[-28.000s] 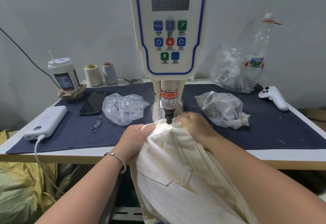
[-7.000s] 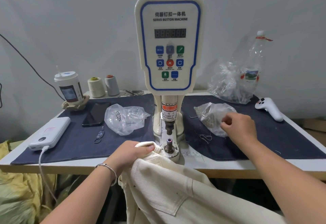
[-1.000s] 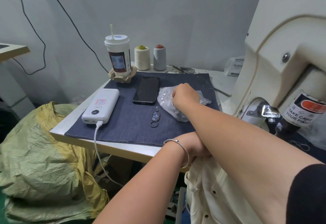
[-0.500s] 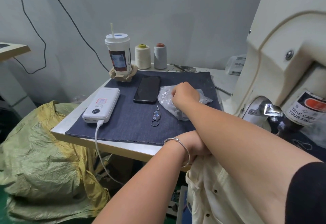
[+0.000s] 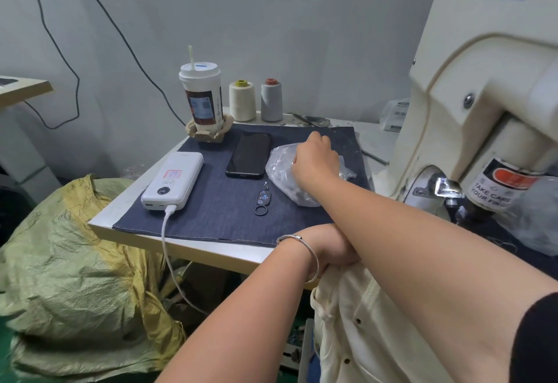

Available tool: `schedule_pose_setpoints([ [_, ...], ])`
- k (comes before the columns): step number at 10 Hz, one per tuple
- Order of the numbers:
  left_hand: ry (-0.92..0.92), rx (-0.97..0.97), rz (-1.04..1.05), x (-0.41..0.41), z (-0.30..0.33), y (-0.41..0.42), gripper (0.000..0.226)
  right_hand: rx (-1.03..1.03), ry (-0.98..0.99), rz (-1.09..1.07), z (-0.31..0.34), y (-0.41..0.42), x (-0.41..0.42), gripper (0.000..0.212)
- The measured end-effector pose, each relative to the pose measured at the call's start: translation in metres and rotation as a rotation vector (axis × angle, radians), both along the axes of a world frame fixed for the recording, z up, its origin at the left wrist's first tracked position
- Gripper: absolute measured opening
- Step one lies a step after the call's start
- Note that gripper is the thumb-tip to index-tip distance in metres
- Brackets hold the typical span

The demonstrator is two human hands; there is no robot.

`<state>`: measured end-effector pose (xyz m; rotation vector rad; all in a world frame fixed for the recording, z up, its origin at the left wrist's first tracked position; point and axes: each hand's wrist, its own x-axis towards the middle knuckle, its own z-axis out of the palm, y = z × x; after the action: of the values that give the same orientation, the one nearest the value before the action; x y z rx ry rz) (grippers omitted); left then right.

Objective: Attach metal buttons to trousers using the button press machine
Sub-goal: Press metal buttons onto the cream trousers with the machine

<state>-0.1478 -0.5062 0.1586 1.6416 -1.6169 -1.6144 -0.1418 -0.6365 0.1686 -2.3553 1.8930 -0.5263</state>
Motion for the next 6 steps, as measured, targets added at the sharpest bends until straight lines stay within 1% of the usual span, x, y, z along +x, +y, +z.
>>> schedule_pose_setpoints([
  [1, 0.003, 0.04, -0.002, -0.002, 0.002, 0.004, 0.019, -0.004, -0.097, -0.008, 0.01, 0.01, -0.012, 0.024],
  [2, -0.044, 0.041, 0.006, -0.006, 0.004, 0.002, 0.023, -0.106, -0.129, 0.059, 0.017, 0.033, -0.029, 0.018],
  [3, -0.051, 0.004, 0.013, -0.008, 0.008, 0.008, 0.026, -0.164, -0.187, 0.139, 0.025, 0.06, -0.048, 0.02],
  [4, -0.078, -0.022, 0.059, -0.01, 0.011, 0.014, 0.019, -0.193, -0.285, 0.206, 0.034, 0.09, -0.072, 0.017],
  [5, 0.025, 0.065, 0.18, -0.015, 0.016, 0.02, 0.033, -0.217, -0.374, 0.31, 0.037, 0.131, -0.106, 0.013],
  [6, -0.044, 0.0, 0.074, -0.016, 0.015, 0.022, 0.006, -0.173, -0.521, 0.396, 0.036, 0.175, -0.153, 0.007],
])
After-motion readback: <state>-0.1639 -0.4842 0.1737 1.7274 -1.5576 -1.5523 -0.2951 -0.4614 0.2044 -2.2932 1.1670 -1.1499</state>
